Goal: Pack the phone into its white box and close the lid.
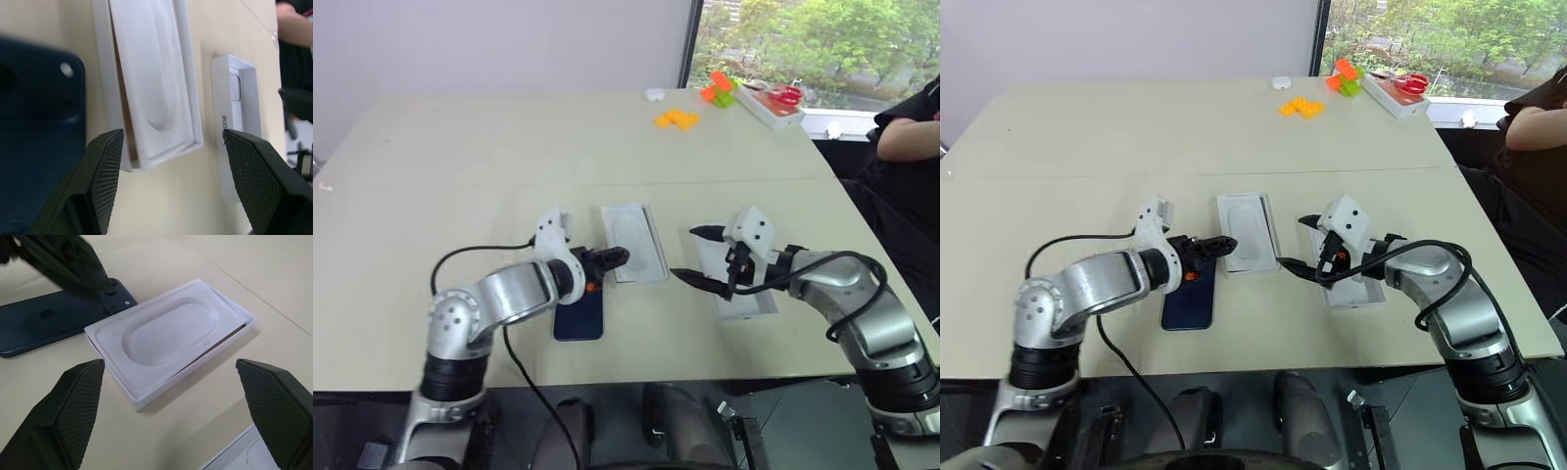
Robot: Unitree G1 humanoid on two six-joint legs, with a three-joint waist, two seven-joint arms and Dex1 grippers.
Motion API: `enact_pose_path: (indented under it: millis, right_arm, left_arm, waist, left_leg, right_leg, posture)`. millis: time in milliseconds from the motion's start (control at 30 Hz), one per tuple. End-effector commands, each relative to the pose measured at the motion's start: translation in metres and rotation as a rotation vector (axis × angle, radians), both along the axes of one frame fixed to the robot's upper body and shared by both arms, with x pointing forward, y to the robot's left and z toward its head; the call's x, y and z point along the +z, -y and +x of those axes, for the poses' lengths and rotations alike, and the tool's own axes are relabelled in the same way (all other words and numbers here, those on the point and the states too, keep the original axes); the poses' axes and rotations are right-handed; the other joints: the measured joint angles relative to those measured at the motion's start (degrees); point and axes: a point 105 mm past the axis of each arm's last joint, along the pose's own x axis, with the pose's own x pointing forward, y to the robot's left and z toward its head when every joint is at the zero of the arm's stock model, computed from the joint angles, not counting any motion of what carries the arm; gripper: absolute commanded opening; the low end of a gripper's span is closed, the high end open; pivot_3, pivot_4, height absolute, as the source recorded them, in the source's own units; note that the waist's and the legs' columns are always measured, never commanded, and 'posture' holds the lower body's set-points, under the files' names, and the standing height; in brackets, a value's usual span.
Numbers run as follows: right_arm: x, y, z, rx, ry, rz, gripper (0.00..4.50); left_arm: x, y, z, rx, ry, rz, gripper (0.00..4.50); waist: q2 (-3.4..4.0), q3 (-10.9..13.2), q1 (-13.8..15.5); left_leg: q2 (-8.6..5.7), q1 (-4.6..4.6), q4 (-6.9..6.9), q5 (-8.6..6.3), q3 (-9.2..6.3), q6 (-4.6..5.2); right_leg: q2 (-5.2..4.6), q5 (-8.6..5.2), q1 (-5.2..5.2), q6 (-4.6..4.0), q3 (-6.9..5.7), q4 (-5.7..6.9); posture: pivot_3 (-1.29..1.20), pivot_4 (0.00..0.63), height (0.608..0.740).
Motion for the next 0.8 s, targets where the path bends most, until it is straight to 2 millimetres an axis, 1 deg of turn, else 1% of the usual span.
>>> enact_pose_path:
  millis: [33,100,133,167,200,267,300,333,367,400,433,467,533,600,700,800]
  right_arm:
    - [0.01,-0.003,0.007,-0.018,0.048,0.001,4.5]
    - [0.009,-0.005,0.011,-0.027,0.042,-0.001,4.5]
    - [0.01,-0.009,0.012,-0.026,0.03,0.01,4.25]
    - [0.01,-0.013,0.013,-0.021,0.022,0.021,3.99]
    - [0.011,-0.017,0.014,-0.016,0.015,0.028,3.7]
    - [0.012,-0.023,0.017,-0.017,0.006,0.033,2.7]
    - [0.011,-0.029,0.018,-0.013,-0.003,0.035,2.2]
    - [0.011,-0.035,0.019,-0.006,-0.011,0.035,1.6]
    - [0.009,-0.042,0.02,0.002,-0.019,0.032,1.19]
    - [0.008,-0.048,0.022,0.004,-0.025,0.026,0.63]
    - [0.006,-0.053,0.026,-0.017,-0.03,0.018,0.16]
    - [0.005,-0.056,0.03,-0.034,-0.033,0.012,0.07]
    - [0.002,-0.067,0.039,-0.074,-0.032,-0.009,0.07]
    - [-0.002,-0.076,0.044,-0.09,-0.045,-0.039,0.07]
    - [-0.01,-0.079,0.054,-0.139,-0.037,-0.131,0.07]
    - [-0.014,-0.085,0.061,-0.158,-0.077,-0.138,0.07]
  left_arm:
    - [0.031,-0.035,0.006,0.016,0.146,0.065,3.4]
    - [0.041,-0.057,0.01,0.037,0.238,0.177,3.4]
    - [0.047,-0.078,0.015,0.105,0.342,0.292,3.45]
    - [0.051,-0.093,0.016,0.135,0.423,0.394,3.47]
    - [0.051,-0.101,0.015,0.128,0.469,0.472,3.47]
    - [0.047,-0.11,0.013,0.1,0.533,0.542,3.47]
    - [0.042,-0.112,0.009,0.059,0.563,0.543,3.47]
    - [0.038,-0.113,0.004,0.017,0.596,0.544,3.47]
    - [0.035,-0.113,-0.003,-0.032,0.631,0.542,3.47]
    - [0.03,-0.112,-0.009,-0.08,0.65,0.529,3.47]
    - [0.023,-0.111,-0.017,-0.136,0.658,0.53,3.47]
    - [0.018,-0.111,-0.023,-0.177,0.663,0.53,3.47]
    - [0.003,-0.106,-0.04,-0.314,0.669,0.543,3.47]
    - [-0.008,-0.102,-0.053,-0.419,0.667,0.543,3.47]
    - [-0.012,-0.096,-0.065,-0.488,0.665,0.487,3.47]
    - [-0.009,-0.093,-0.067,-0.488,0.676,0.445,3.47]
  waist:
    - [-0.02,0.1,-0.2]
    - [0.03,0.1,-0.1]
    - [0.05,0.1,-0.1]
    - [0.06,0.1,-0.3]
    - [0.16,0.2,-0.3]
    - [0.23,0.2,-0.2]
    - [0.24,0.2,-0.1]
    - [0.25,0.2,-0.1]
    - [0.21,0.2,-0.2]
    - [0.22,0.2,-0.3]
    - [0.21,0.2,-0.3]
    - [0.21,0.2,-0.3]
    - [0.22,0.2,-0.3]
    - [0.26,0.3,-0.2]
    - [0.26,0.3,-0.1]
    - [0.24,0.2,-0.3]
  left_leg:
    - [0.02,0.01,-0.01,0.0,0.01,-0.01]
    - [0.06,0.05,-0.01,0.02,-0.02,-0.03]
    - [0.06,0.03,-0.02,0.02,-0.02,-0.04]
    - [0.04,0.03,-0.04,0.02,0.0,-0.04]
    - [0.04,0.01,-0.09,0.02,0.03,-0.05]
    - [0.03,-0.07,-0.18,0.02,0.13,-0.07]
    - [0.03,-0.16,-0.19,0.02,0.13,-0.07]
    - [0.04,-0.24,-0.19,0.02,0.15,-0.07]
    - [0.04,-0.32,-0.19,0.02,0.19,-0.07]
    - [0.04,-0.48,-0.19,0.02,0.21,-0.07]
    - [0.06,-0.67,-0.18,0.03,0.23,-0.07]
    - [0.07,-0.84,-0.16,0.03,0.23,-0.07]
    - [0.09,-1.1,-0.14,0.03,0.2,-0.06]
    - [0.09,-1.11,-0.13,0.03,0.19,-0.05]
    - [0.13,-1.13,-0.13,0.02,0.19,-0.04]
    - [0.2,-1.12,-0.1,0.02,0.2,-0.03]
  right_leg:
    - [0.01,0.0,-0.02,0.0,0.0,-0.01]
    - [0.04,0.0,-0.13,0.0,-0.04,0.0]
    - [0.02,-0.01,-0.16,0.0,-0.06,-0.01]
    - [0.02,-0.01,-0.18,-0.01,-0.07,-0.03]
    - [0.02,-0.01,-0.21,-0.01,-0.05,-0.07]
    - [-0.02,-0.01,-0.33,-0.02,0.01,-0.11]
    - [-0.03,-0.01,-0.43,-0.02,0.01,-0.12]
    - [-0.04,0.0,-0.51,-0.03,0.02,-0.12]
    - [-0.08,0.0,-0.61,-0.04,0.05,-0.12]
    - [-0.08,0.01,-0.82,-0.04,0.07,-0.12]
    - [-0.1,0.07,-0.98,-0.14,0.07,-0.1]
    - [-0.09,0.12,-1.15,-0.23,0.07,-0.1]
    - [-0.07,0.14,-1.39,-0.25,0.05,-0.06]
    - [-0.06,0.14,-1.41,-0.25,0.05,-0.06]
    - [-0.08,0.13,-1.42,-0.25,0.04,-0.07]
    - [-0.11,0.03,-1.39,-0.06,0.04,-0.06]
  posture:
    - [0.0,0.15,0.74]
    - [0.0,0.15,0.74]
    - [0.0,0.15,0.74]
    - [0.0,0.15,0.74]
    - [0.0,0.15,0.74]
    - [0.0,0.15,0.74]
    - [0.0,0.15,0.74]
    - [0.0,0.15,0.74]
    - [0.0,0.15,0.74]
    - [0.0,0.15,0.74]
    - [0.0,0.15,0.74]
    - [0.0,0.15,0.74]
    - [0.0,0.15,0.74]
    - [0.0,0.15,0.74]
    - [0.0,0.15,0.74]
    - [0.0,0.15,0.74]
